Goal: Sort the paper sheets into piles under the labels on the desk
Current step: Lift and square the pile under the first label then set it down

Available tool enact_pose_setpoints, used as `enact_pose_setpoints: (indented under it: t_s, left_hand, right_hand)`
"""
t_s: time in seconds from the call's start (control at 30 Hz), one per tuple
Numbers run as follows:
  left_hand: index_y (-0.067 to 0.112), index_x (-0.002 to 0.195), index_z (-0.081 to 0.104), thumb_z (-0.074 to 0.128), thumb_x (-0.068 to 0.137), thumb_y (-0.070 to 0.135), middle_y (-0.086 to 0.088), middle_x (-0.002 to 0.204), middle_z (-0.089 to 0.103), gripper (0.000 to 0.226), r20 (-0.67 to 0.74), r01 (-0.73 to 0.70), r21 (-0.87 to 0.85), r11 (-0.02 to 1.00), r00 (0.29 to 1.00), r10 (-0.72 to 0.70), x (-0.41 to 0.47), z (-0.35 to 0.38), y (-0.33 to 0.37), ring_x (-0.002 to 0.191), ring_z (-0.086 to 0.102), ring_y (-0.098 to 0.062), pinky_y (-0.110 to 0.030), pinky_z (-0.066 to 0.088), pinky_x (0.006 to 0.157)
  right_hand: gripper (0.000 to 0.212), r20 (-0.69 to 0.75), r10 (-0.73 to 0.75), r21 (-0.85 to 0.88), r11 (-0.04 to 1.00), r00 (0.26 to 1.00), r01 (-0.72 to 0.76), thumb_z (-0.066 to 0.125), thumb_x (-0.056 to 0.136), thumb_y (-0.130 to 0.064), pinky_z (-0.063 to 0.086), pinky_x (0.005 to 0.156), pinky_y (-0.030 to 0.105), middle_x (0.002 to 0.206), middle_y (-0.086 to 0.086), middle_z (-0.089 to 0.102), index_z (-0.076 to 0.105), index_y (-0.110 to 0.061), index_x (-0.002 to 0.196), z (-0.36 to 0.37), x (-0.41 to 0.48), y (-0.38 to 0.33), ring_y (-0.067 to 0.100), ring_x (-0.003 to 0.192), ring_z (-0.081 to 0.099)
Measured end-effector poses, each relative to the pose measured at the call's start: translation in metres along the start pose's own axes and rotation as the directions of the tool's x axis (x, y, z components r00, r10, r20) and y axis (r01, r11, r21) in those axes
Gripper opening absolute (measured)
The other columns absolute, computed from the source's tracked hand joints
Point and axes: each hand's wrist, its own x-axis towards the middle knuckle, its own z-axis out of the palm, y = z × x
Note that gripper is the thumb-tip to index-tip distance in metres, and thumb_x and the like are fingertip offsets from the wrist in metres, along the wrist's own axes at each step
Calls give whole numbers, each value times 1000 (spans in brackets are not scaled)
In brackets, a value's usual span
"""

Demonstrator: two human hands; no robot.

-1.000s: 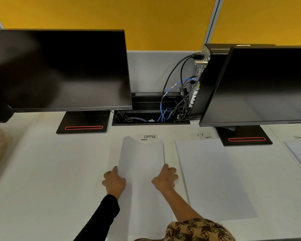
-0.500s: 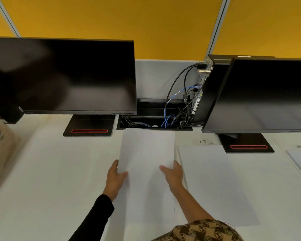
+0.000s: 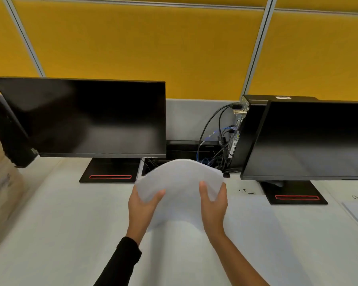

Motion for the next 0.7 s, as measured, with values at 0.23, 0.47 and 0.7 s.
enact_pose_setpoints:
  t_s: [0.23, 0.47, 0.7]
  left_hand:
    - [41, 108, 39, 74, 67, 36, 11, 102, 52, 54, -133, -149, -37, 988, 981, 143, 14, 7, 21, 94, 57, -16, -34, 53, 77]
    - [30, 93, 47, 60, 86, 41, -2, 99, 55, 19, -272, -42, -96, 995, 962, 14, 30, 21, 37, 88, 56, -20, -34, 53, 73]
    - [38, 94, 44, 63, 81, 44, 4, 99, 54, 23, -91, -49, -73, 996, 995, 43, 37, 8, 34, 92, 58, -20, -37, 56, 75]
  right_hand:
    - [16, -35, 9, 116, 993, 999, -5, 60, 88, -23, 50, 57, 11, 88, 1, 62, 58, -10, 98, 7, 23, -18, 11, 77, 60]
    - [38, -116, 178, 201, 968, 977, -152, 62, 87, -28, 43, 56, 26, 57, -4, 49, 46, -23, 52, 18, 46, -26, 15, 58, 49]
    - [20, 51, 172, 137, 975, 984, -177, 58, 89, -34, 53, 68, 30, 86, 3, 62, 62, -14, 92, 14, 50, -11, 20, 80, 61]
